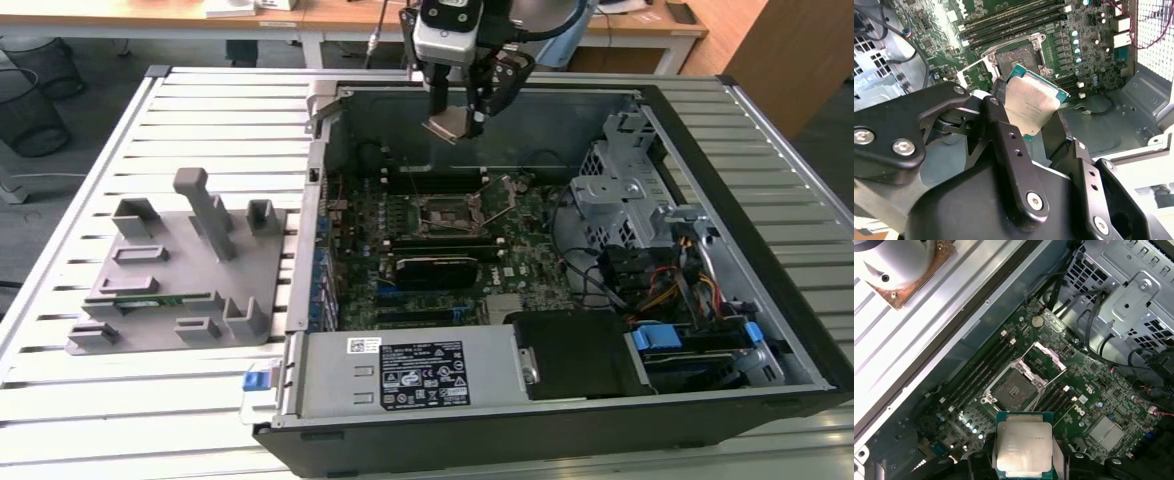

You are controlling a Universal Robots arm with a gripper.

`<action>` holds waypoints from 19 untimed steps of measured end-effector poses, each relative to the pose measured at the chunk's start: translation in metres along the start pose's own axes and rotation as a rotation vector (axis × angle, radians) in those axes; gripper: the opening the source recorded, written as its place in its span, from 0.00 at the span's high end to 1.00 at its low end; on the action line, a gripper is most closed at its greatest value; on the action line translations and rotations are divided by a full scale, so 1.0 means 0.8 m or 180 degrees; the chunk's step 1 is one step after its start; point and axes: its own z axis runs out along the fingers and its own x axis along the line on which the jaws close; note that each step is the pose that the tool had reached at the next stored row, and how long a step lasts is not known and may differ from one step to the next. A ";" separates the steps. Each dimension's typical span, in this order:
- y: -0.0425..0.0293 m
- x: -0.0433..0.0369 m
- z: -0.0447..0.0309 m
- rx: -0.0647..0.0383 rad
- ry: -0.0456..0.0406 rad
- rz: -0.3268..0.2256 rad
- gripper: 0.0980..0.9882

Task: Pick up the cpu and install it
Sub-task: 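Place the cpu into insertion slot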

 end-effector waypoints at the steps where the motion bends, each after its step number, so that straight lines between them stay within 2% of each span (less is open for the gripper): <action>1: 0.0000 0.000 0.0000 0.0000 -0.0003 0.0045 0.52; 19: 0.0011 0.001 0.0004 -0.0004 -0.0042 0.0783 0.52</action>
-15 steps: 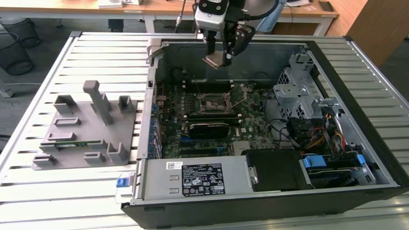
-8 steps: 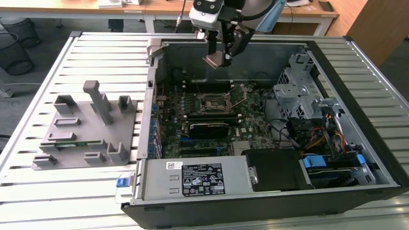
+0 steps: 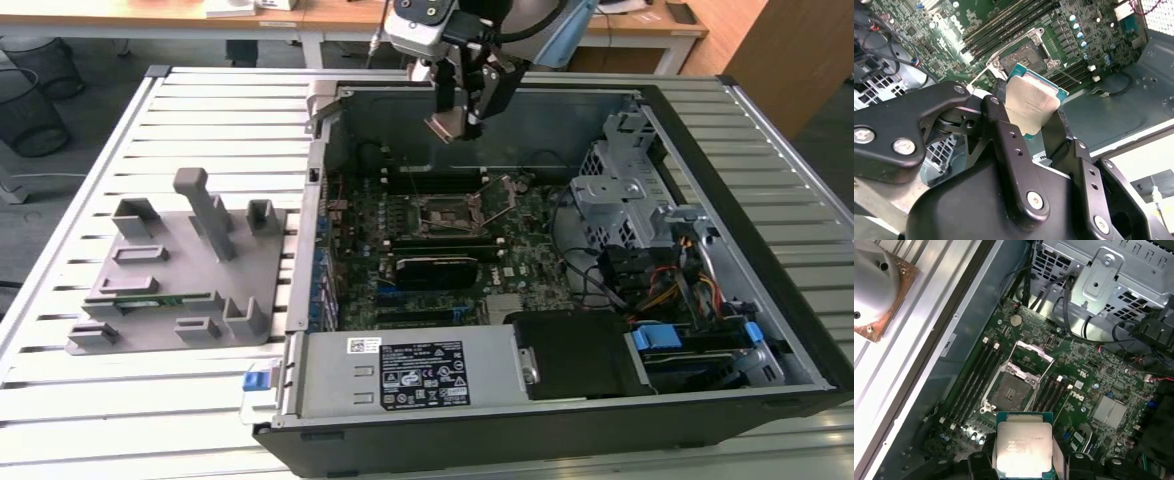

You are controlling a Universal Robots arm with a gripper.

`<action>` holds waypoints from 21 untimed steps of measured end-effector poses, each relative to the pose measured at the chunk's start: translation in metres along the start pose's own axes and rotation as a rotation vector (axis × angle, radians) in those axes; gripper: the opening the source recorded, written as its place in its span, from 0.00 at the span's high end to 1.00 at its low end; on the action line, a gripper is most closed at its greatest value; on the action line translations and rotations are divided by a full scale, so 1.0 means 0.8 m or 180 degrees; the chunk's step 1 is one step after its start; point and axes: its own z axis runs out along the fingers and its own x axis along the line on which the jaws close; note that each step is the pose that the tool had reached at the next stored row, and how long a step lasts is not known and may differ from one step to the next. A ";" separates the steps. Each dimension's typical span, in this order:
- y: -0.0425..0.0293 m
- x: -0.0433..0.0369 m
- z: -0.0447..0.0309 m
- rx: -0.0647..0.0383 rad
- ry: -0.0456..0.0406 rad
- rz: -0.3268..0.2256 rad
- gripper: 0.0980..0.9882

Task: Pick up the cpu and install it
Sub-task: 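Place the cpu into insertion slot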

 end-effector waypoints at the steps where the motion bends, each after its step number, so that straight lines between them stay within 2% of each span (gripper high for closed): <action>1: 0.0000 0.000 0.0000 0.0000 -0.0002 0.0040 0.52; 16: 0.0007 0.001 0.0005 -0.0004 -0.0039 0.0717 0.52; 18: 0.0008 0.002 0.0006 -0.0005 -0.0048 0.0891 0.52; 21: 0.0009 0.002 0.0008 -0.0006 -0.0054 0.1020 0.52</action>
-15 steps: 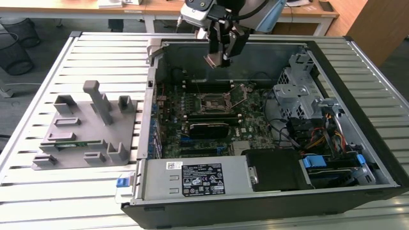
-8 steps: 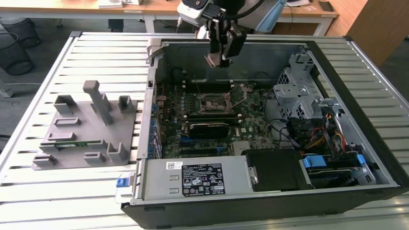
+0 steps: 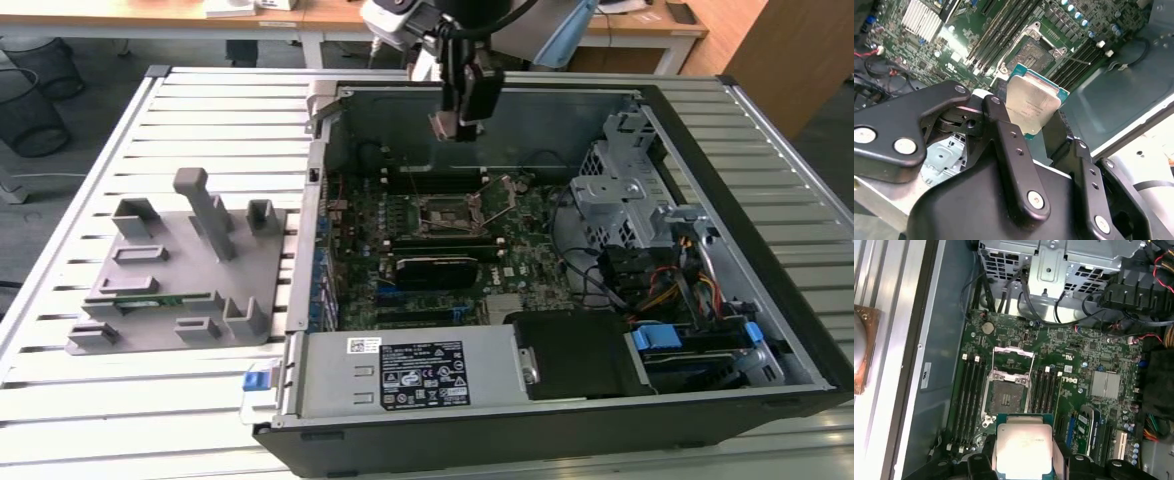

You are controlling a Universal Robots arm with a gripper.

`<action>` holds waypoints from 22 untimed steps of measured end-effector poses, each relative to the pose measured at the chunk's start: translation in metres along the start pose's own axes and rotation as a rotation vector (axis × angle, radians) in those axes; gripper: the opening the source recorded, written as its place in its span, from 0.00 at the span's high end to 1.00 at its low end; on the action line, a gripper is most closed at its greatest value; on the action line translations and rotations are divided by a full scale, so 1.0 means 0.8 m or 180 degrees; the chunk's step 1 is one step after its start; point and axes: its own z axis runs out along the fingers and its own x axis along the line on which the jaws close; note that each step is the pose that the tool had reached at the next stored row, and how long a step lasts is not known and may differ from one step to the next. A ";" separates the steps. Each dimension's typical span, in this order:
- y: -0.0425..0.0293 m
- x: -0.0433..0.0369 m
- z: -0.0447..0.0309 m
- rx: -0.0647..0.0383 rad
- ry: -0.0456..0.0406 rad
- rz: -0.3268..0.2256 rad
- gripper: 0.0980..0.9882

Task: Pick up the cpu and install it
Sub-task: 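Place the cpu into insertion slot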

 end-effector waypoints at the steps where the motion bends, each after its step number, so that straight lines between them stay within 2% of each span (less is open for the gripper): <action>1: 0.0000 0.000 0.0001 0.0000 -0.0002 0.0036 0.52; 9: 0.0008 0.007 0.0067 -0.0001 -0.0011 0.0229 0.52; 11: 0.0012 0.011 0.0107 -0.0001 -0.0011 0.0240 0.52; 14: 0.0011 0.012 0.0165 -0.0001 -0.0011 0.0241 0.52; 15: 0.0011 0.012 0.0173 -0.0001 -0.0013 0.0244 0.52; 18: 0.0014 0.012 0.0180 0.0002 -0.0042 0.0250 0.52; 22: 0.0029 0.012 0.0198 0.0002 -0.0043 0.0254 0.52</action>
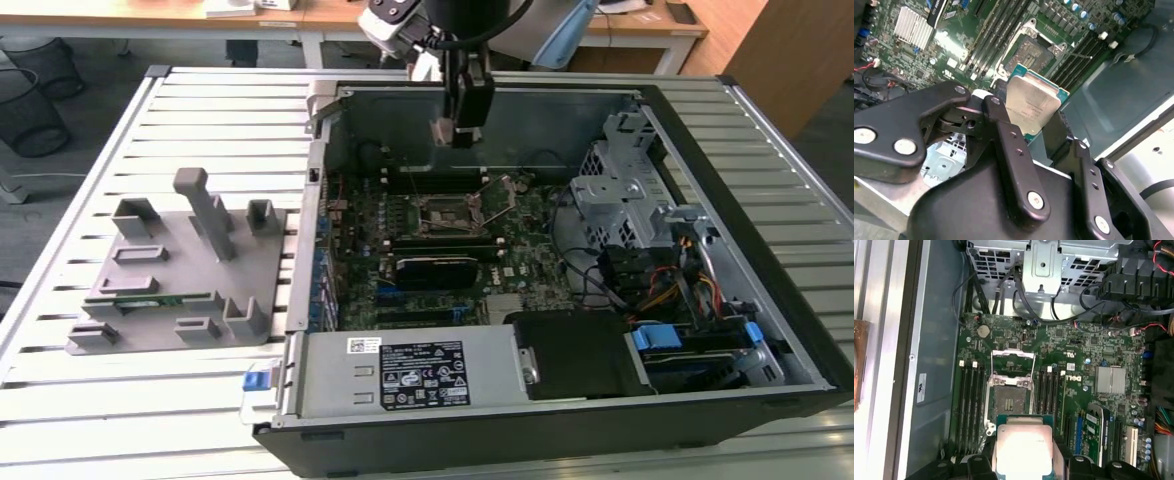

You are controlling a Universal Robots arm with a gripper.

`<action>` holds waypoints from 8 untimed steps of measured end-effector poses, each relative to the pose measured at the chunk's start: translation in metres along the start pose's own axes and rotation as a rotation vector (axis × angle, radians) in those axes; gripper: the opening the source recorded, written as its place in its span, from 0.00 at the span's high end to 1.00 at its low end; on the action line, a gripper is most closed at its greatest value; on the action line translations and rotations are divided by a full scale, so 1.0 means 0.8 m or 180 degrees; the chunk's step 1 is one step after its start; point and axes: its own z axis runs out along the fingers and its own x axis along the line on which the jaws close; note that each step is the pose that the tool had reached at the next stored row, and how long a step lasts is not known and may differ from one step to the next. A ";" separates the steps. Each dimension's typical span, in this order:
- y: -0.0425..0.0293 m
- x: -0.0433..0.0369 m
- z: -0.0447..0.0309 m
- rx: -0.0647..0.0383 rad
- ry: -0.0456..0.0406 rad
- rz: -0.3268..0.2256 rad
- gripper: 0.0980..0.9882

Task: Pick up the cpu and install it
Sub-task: 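Place the cpu into insertion slot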

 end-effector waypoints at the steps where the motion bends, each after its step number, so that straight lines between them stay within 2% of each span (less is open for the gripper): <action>1: 0.0004 0.000 0.0010 0.0000 0.0000 0.0000 0.52; 8: 0.0027 0.008 0.0126 0.0000 0.0000 0.0002 0.52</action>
